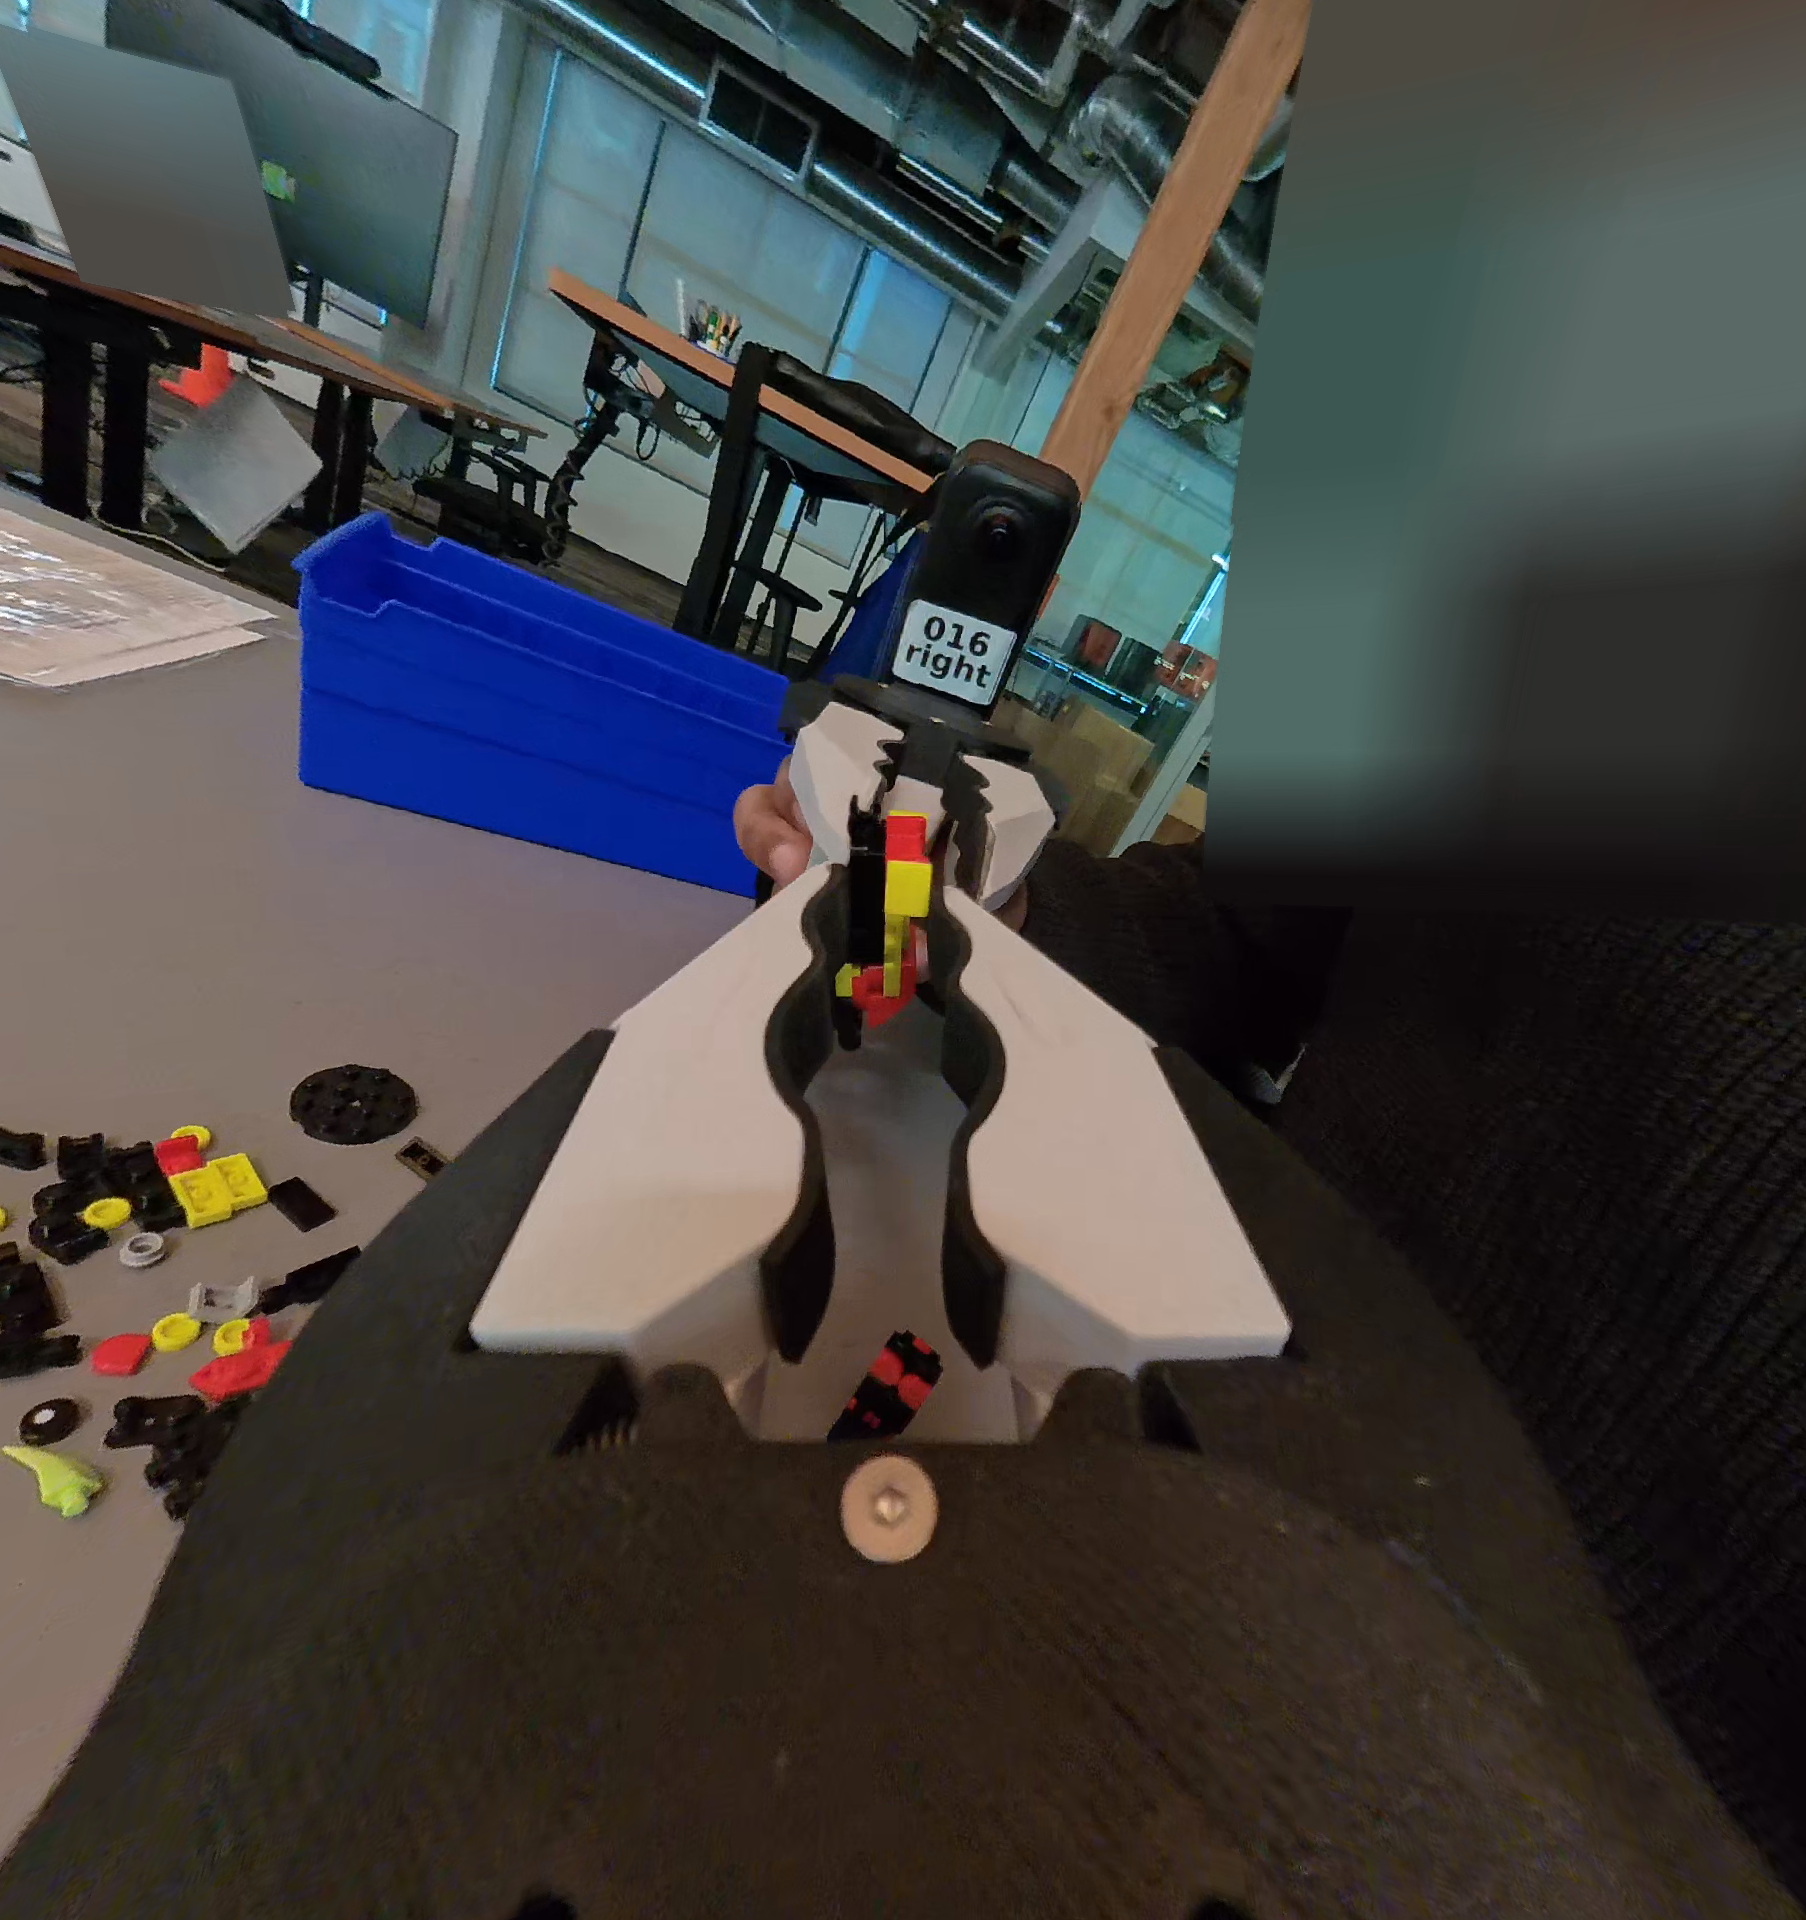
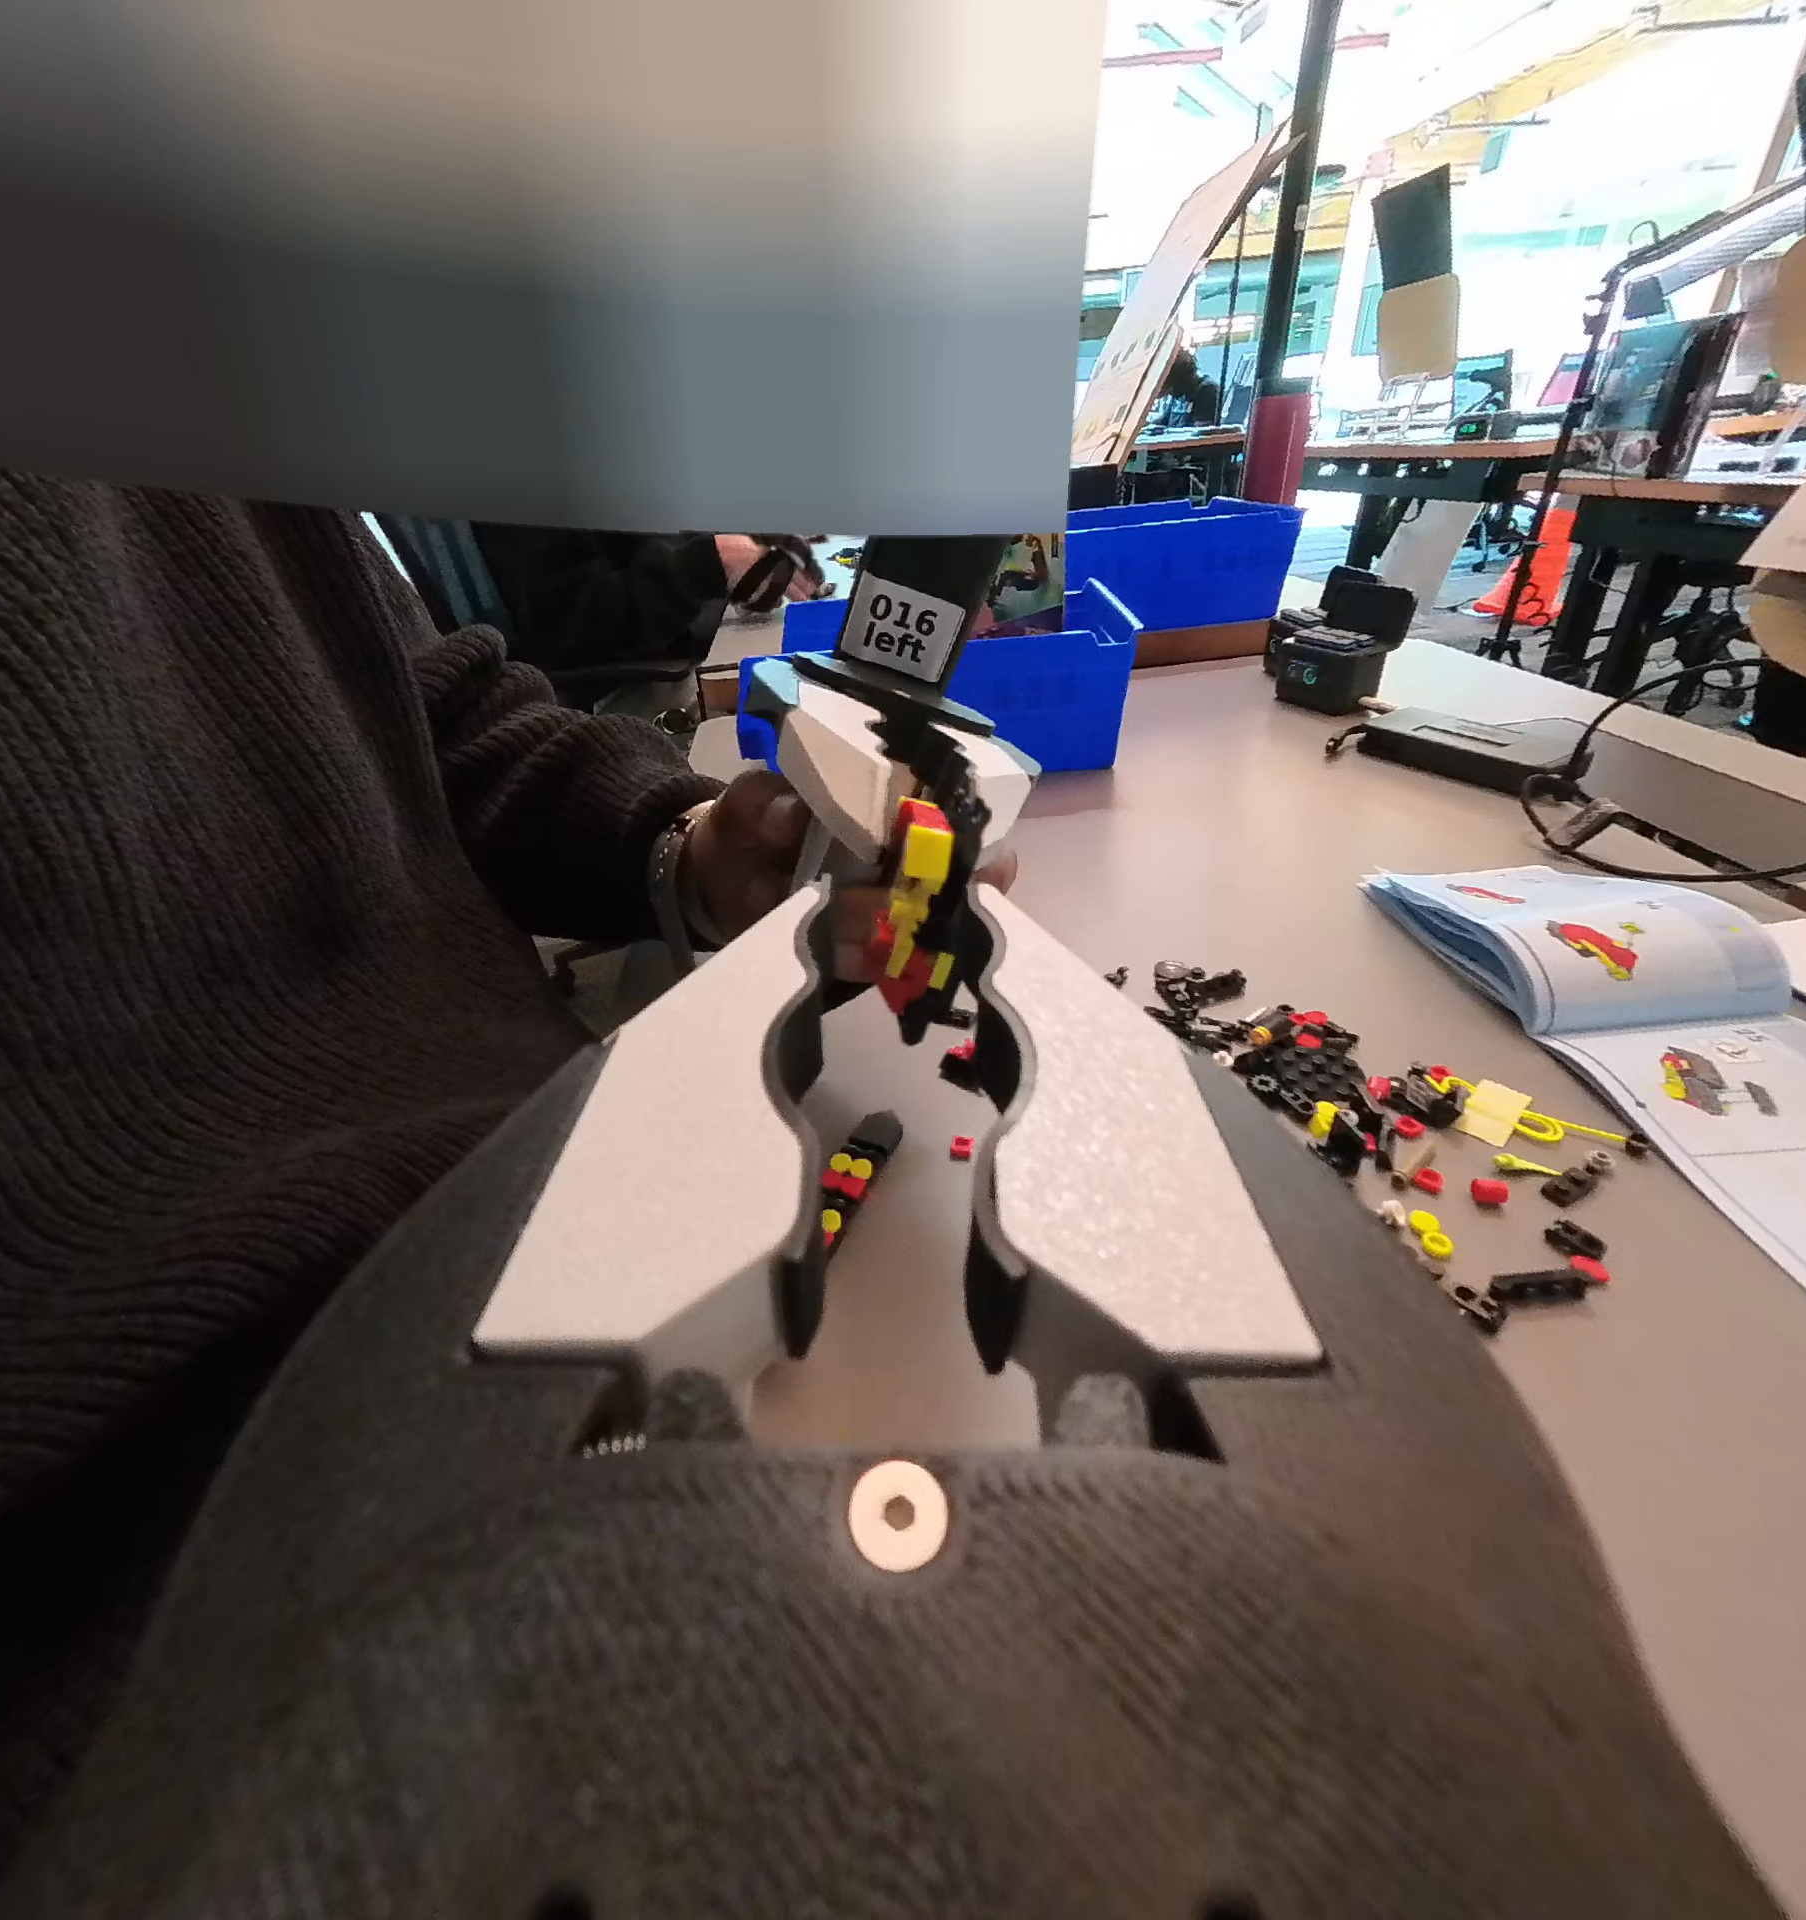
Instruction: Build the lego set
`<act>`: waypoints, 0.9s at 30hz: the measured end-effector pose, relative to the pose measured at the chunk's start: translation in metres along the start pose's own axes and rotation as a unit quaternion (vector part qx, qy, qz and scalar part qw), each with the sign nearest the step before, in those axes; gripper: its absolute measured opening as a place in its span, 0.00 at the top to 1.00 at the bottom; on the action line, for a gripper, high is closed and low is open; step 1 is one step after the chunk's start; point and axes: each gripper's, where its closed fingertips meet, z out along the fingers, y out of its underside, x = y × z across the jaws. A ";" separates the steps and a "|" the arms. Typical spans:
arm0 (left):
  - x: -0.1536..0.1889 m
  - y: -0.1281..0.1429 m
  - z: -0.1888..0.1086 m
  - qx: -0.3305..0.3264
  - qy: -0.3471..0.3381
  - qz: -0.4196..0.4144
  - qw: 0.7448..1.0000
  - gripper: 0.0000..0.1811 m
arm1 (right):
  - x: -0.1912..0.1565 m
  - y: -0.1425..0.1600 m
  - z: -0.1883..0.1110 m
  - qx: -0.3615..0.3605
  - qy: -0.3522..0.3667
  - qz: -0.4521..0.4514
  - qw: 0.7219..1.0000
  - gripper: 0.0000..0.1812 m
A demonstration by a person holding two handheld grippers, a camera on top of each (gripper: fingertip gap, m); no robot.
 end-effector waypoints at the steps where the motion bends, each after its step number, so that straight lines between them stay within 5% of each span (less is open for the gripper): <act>1: -0.001 0.000 0.000 -0.001 -0.002 0.000 1.000 0.94 | 0.001 0.000 0.000 -0.001 0.001 0.001 1.000 0.88; 27: -0.030 0.025 0.000 -0.078 -0.079 0.032 0.993 0.93 | 0.019 0.007 -0.005 -0.011 0.034 0.031 0.999 0.87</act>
